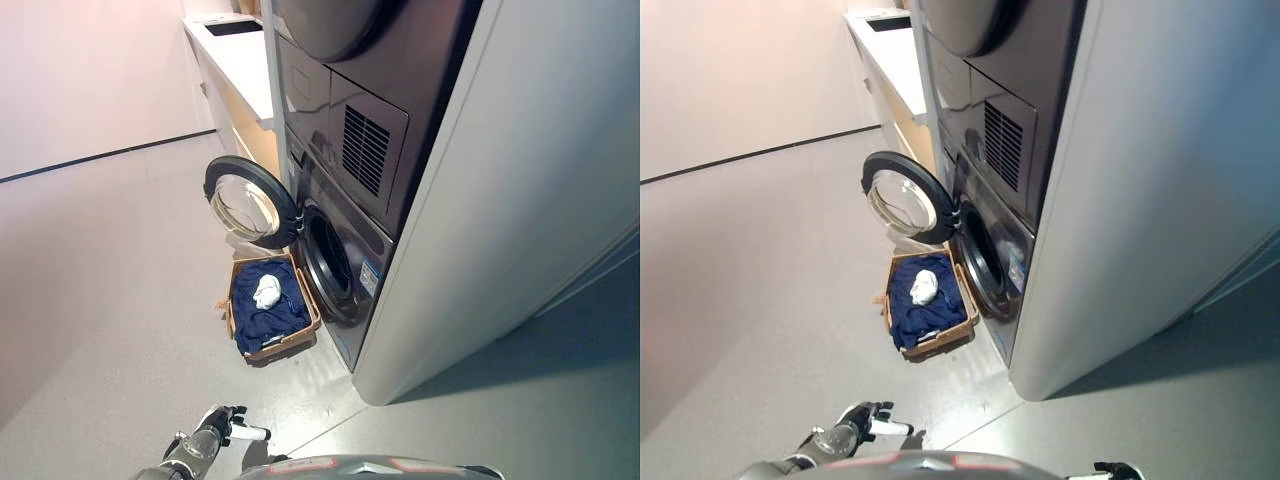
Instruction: Put the clothes in the basket into the washing machine.
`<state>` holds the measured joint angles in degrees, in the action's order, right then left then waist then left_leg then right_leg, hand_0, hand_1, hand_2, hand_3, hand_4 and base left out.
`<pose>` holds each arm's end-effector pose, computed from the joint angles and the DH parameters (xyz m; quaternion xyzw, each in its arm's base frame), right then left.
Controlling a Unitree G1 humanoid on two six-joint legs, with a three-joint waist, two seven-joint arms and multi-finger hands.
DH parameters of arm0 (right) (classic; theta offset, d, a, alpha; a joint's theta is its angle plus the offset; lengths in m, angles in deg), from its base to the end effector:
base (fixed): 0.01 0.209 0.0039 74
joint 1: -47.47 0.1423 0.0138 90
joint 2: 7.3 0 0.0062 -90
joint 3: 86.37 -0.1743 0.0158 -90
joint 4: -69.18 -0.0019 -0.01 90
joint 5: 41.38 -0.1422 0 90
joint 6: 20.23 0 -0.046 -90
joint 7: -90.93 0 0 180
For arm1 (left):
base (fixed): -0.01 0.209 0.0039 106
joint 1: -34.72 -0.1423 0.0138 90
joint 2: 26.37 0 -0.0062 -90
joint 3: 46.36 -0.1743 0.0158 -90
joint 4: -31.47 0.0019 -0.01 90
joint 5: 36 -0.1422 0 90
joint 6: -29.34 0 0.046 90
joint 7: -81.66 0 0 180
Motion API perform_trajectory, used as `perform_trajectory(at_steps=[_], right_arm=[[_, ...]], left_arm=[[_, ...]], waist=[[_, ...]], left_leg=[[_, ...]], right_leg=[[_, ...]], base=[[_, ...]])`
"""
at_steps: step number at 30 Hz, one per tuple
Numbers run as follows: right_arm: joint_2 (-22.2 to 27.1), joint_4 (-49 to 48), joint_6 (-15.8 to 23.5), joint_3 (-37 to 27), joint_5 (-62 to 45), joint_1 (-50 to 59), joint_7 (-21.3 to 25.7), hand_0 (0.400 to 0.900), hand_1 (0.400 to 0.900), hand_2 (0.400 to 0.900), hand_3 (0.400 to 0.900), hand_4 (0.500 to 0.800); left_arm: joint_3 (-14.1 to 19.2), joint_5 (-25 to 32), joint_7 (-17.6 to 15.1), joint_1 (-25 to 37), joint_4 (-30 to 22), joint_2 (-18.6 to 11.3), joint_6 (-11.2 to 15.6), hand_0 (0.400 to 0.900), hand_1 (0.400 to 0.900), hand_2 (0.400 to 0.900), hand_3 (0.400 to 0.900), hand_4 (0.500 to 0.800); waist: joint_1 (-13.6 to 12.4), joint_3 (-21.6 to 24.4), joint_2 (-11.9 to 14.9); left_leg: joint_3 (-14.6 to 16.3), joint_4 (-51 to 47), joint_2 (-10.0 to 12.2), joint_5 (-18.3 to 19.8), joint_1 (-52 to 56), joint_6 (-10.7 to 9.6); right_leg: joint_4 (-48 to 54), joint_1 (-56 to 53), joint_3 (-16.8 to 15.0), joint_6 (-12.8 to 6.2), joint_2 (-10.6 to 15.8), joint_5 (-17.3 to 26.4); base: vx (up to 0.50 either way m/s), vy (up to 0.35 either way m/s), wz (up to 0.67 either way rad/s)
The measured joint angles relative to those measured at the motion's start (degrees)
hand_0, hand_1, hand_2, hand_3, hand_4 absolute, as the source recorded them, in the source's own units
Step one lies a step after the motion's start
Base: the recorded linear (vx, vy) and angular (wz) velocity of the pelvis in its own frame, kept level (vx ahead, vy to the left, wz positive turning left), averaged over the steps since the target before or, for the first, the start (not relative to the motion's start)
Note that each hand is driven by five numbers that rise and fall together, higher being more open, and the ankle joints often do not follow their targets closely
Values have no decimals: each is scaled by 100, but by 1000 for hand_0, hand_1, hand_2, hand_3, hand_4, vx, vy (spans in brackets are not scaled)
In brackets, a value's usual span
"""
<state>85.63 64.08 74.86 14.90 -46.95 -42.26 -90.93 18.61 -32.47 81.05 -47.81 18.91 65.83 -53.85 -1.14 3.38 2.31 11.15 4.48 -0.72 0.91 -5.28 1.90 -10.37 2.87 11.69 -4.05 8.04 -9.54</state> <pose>0.0322 -0.2611 -0.1064 -0.1442 0.6397 -0.0525 0.7532 0.1001 0.2101 -0.1076 0.2167 0.5287 -0.0842 0.8163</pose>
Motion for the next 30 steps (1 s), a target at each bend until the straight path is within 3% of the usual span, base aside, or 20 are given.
perform_trajectory(at_steps=[2,6,9,13,15,17,20,24,26,27,30], right_arm=[[-12,5,-8,1,-1,-19,-7,900,900,900,900,800],[-56,9,-6,-26,-8,-20,-25,900,900,900,900,800],[-120,32,-5,-27,-56,-113,-25,900,900,900,900,800],[-124,28,0,-33,-232,-176,-27,900,900,900,900,800],[-129,35,-11,-33,-240,-223,-62,900,900,900,900,800],[-165,34,-15,-33,-249,-266,-89,900,900,900,900,800],[-230,30,-19,-49,-257,-320,-105,900,900,900,900,800],[-271,33,-19,-207,-280,-498,-106,900,900,900,900,800],[-235,31,-23,-258,-292,-578,-103,900,900,900,900,800],[-222,33,-23,-267,-297,-596,-103,900,900,900,900,800],[-198,-90,-9,-327,-343,-427,-111,900,900,900,900,800]], left_arm=[[1,-2,3,4,-4,2,0,900,900,900,900,800],[-37,-10,34,37,11,-6,0,900,900,900,900,800],[-189,-14,39,70,8,-69,-6,900,900,900,900,800],[-240,-19,58,107,43,-74,-40,900,900,900,900,800],[-269,-21,81,118,89,-39,-40,900,900,900,900,800],[-268,-20,81,131,134,-28,-36,900,900,900,900,800],[-273,-19,78,137,224,-25,-31,900,900,900,900,800],[-292,-17,83,134,312,16,-30,900,900,900,900,800],[-299,-17,83,133,287,92,-11,900,900,900,900,800],[-325,-18,84,131,285,104,-5,900,900,900,900,800],[-323,-19,78,195,288,129,-2,900,900,900,900,800]], waist=[[28,19,39],[128,-100,64],[162,-156,81],[270,-238,-18],[312,-324,-65],[405,-362,-50],[524,-332,12],[603,-296,182],[583,-237,125],[570,-215,93],[592,-165,-6]], left_leg=[[-13,16,-150,48,33,116],[-93,-322,-369,-18,503,365],[-198,-501,-541,-42,780,538],[-341,-531,-540,-14,847,639],[-388,-621,-528,-8,1037,648],[-435,-760,-582,-14,1192,629],[-518,-907,-638,4,1334,574],[-814,-871,-703,246,1581,337],[-885,-742,-577,386,1593,184],[-892,-650,-525,471,1592,134],[-934,-410,-345,673,1504,43]], right_leg=[[-404,109,5,-128,188,-67],[-1961,560,-64,-34,550,-75],[-2780,926,-349,103,767,77],[-2220,1362,-333,68,707,100],[-1487,1405,-388,-205,637,277],[-663,1508,-704,-519,519,611],[44,1415,-870,-451,258,1178],[1123,877,-1148,-372,118,1880],[897,873,-1100,-287,16,1943],[805,873,-1085,-75,-43,1919],[620,870,-946,3,-151,1780]], base=[[14,227,7],[24,217,12],[97,149,9],[54,11,20],[156,-51,29],[160,-22,21],[137,-12,17],[178,-39,25],[152,-41,24],[147,-48,24],[248,-105,29]])
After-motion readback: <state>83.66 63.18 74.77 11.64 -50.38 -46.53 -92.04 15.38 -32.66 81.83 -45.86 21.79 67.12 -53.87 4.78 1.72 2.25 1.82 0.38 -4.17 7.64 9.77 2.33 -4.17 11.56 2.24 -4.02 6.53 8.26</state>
